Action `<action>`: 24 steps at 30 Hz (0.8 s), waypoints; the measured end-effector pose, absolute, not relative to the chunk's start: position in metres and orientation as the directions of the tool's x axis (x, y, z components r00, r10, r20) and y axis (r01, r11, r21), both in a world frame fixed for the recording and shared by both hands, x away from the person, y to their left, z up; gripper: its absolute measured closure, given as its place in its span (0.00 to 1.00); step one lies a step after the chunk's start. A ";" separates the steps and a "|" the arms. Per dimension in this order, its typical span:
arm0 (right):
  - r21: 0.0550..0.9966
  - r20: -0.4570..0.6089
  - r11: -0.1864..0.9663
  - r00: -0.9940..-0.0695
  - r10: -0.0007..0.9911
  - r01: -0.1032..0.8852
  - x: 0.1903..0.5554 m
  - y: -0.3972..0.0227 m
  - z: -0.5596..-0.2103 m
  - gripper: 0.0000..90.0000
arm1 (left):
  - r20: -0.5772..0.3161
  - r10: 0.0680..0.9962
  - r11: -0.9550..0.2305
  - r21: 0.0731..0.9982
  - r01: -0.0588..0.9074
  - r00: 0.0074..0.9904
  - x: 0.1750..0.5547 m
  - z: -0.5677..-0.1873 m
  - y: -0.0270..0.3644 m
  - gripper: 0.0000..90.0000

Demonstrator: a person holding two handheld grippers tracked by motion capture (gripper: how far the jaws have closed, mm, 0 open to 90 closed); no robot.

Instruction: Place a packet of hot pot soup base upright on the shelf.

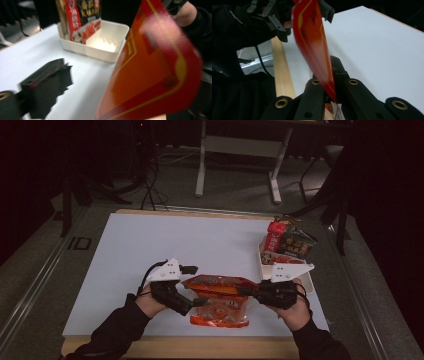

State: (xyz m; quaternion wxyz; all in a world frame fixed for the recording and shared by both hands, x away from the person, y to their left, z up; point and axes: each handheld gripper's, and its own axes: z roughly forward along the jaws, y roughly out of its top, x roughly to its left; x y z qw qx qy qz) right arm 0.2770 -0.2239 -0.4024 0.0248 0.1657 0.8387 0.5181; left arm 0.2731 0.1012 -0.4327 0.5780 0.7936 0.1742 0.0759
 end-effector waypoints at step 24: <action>0.942 0.054 0.288 -0.923 0.381 0.174 0.285 -0.243 -0.335 1.00 | -0.179 0.504 -0.162 0.941 0.296 0.845 0.233 -0.472 0.155 0.02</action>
